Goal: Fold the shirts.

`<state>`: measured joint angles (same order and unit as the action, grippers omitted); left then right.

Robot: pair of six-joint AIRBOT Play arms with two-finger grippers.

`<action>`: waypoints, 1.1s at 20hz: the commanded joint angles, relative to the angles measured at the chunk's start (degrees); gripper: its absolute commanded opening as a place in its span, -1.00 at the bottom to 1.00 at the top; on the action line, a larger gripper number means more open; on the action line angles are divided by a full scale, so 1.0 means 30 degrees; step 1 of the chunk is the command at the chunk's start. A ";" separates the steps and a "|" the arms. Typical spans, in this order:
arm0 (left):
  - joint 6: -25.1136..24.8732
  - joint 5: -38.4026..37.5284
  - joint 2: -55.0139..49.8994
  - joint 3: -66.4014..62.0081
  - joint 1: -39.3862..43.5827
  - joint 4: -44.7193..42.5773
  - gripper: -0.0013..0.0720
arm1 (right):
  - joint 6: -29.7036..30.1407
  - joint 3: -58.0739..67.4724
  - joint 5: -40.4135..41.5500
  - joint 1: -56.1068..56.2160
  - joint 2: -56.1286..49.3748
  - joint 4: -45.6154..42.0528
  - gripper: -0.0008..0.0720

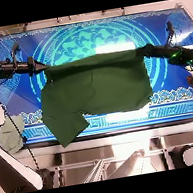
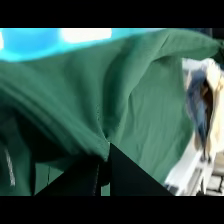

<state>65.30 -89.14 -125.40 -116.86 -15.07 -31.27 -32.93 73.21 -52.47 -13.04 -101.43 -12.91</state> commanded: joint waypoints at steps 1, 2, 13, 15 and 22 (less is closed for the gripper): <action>0.1763 -0.2419 -0.0022 0.0393 0.0007 -0.2200 -0.88 | -0.3133 0.0015 -0.2404 -0.0270 -0.0219 -0.5610 -0.91; 0.1916 -0.2499 -0.0022 0.0823 0.0138 -0.2200 -0.88 | -0.3424 0.0015 -0.2834 -0.0270 -0.0379 -0.5909 -0.91; 0.3708 -0.5697 0.0117 0.0976 -0.0503 -0.2215 -0.16 | -0.8757 0.0044 -0.4073 -0.1756 0.0488 -1.0149 -0.33; 0.4554 -0.5807 0.0226 0.0066 -0.0845 -0.2215 -0.16 | -1.0120 0.0044 -0.4612 -0.2135 0.1661 -1.2764 -0.33; 0.2965 -0.5333 0.5697 0.6331 -0.2637 -0.5523 -0.16 | -1.2189 -0.4728 -0.5901 -0.3796 0.6127 -1.6662 -0.28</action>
<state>77.10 -104.01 -115.81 -107.28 -20.71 -41.23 -66.46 67.00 -69.28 -22.04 -88.33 -59.35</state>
